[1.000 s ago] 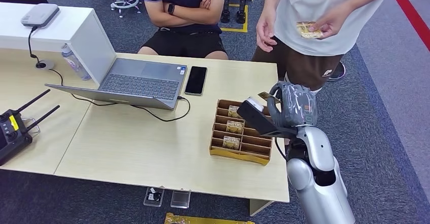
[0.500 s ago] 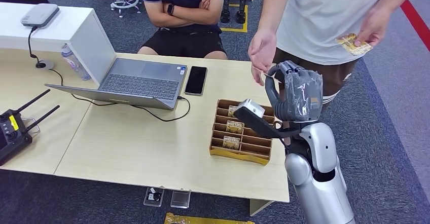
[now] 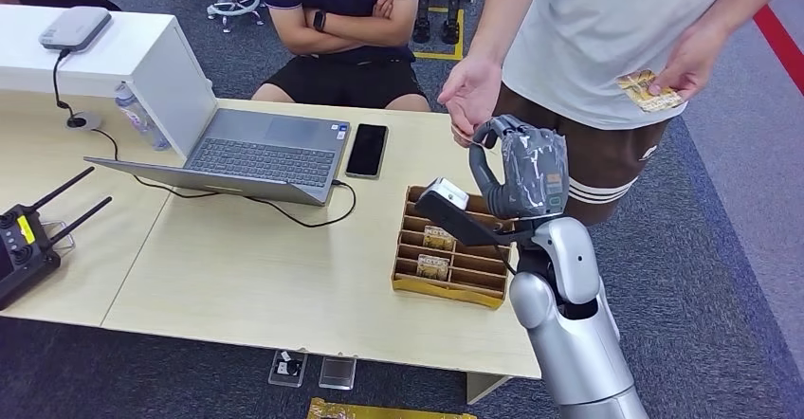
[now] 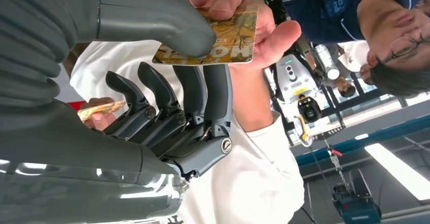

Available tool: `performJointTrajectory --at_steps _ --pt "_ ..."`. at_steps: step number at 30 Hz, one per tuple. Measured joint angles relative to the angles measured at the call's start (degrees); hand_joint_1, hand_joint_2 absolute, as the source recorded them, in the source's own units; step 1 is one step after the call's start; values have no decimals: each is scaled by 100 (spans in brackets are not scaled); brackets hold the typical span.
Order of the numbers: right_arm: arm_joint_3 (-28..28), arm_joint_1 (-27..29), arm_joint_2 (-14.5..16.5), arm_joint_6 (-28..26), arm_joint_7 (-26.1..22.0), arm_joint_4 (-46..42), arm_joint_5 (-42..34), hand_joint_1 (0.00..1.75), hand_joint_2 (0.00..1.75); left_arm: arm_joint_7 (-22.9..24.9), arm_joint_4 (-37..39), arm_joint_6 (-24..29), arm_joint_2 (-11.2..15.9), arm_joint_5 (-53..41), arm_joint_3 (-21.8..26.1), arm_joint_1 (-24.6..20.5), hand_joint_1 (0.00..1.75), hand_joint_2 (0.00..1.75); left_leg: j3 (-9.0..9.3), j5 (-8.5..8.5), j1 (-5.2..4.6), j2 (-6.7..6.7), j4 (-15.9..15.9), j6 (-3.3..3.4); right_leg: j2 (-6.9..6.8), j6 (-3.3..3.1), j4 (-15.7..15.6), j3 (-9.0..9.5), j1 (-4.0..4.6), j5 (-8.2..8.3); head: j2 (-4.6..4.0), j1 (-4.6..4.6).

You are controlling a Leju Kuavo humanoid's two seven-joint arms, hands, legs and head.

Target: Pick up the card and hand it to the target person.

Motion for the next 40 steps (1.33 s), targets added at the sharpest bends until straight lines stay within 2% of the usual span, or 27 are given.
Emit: performJointTrajectory --at_steps 4,8,12,19,25,33,40 --pt "1 -37 26 -3 -8 115 -19 36 175 -14 1 -91 0 8 32 -1 0 175 0 0 0 0 0 0 0 0 0 0 0 0 0 0" --pt "3 -63 43 -8 -16 193 -29 3 175 -11 2 -167 0 2 33 -2 0 175 0 0 0 0 0 0 0 0 0 0 0 0 0 2" --pt "4 -81 43 -23 -14 244 -66 0 175 7 2 -137 -1 24 41 -2 0 0 0 0 0 0 0 0 0 0 0 0 0 0 0 2" --pt "-5 -70 33 -109 -4 206 -248 0 175 47 2 -59 -3 26 68 -3 0 0 2 0 0 0 1 0 0 0 0 -1 0 0 0 1" --pt "-269 119 -62 -217 -208 -155 -962 0 175 91 2 2 -12 25 82 -1 0 0 1 0 0 0 2 0 0 0 -1 -2 0 0 0 1" --pt "-1269 812 -353 -593 -962 -779 -2472 0 175 185 2 181 -51 52 133 7 0 0 0 -2 -1 -1 3 1 -1 0 -6 -2 -1 0 0 3" --pt "-2324 1448 -596 -492 -1354 -924 -3529 0 175 173 2 282 -77 31 134 19 0 0 -1 -2 0 -2 2 1 -2 0 -8 -2 0 0 0 -1"
